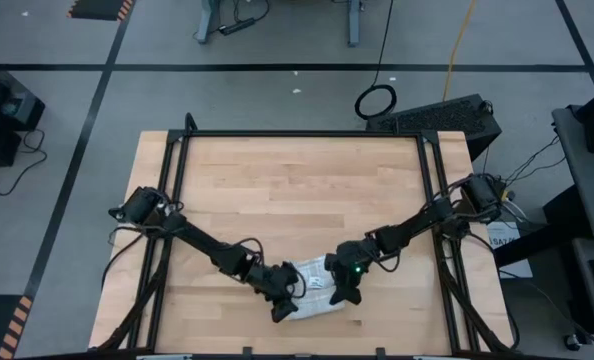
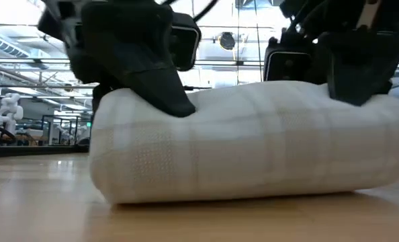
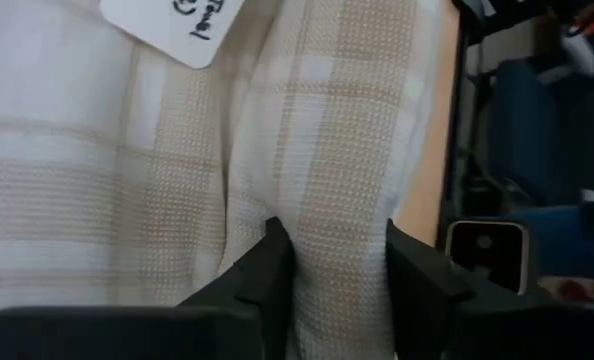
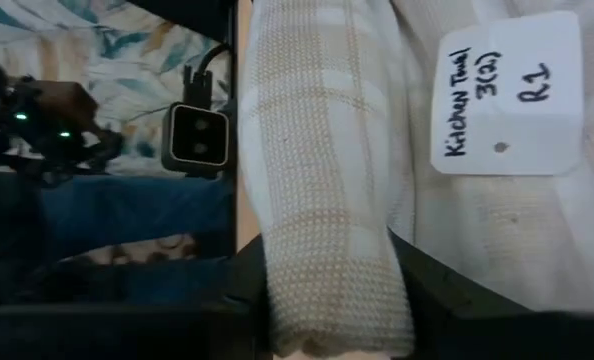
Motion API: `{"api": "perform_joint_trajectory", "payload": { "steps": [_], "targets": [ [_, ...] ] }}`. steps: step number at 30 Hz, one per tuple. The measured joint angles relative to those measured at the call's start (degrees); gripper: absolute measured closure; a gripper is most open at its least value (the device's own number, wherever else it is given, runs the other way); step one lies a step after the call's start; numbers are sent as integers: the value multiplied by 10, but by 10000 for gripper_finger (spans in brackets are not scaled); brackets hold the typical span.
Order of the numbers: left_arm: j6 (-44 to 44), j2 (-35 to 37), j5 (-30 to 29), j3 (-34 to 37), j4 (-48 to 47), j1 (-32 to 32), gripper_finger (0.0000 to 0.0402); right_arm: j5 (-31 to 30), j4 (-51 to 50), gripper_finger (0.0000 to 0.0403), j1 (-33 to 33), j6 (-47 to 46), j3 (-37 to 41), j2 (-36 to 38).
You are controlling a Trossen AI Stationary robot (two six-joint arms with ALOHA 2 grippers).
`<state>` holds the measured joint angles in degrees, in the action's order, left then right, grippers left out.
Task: Roll towel
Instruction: Roll the towel
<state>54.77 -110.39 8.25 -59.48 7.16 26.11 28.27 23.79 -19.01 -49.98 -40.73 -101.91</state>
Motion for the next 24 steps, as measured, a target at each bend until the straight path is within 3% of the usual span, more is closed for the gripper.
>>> {"api": "perform_joint_trajectory", "payload": {
  "steps": [7,14,19,21,24],
  "targets": [
    [21,1,57,12,-2,-42,290,24,-4,271,25,-4,0,0],
    [40,0,114,17,-1,-71,293,17,-60,191,25,2,1,44],
    [64,0,135,17,-3,-84,293,15,-156,146,20,69,1,108],
    [77,0,137,17,-4,-87,293,-12,-199,139,10,101,1,136],
    [80,0,139,17,-5,-92,293,-100,-220,136,-20,163,1,177]
  ]
}}
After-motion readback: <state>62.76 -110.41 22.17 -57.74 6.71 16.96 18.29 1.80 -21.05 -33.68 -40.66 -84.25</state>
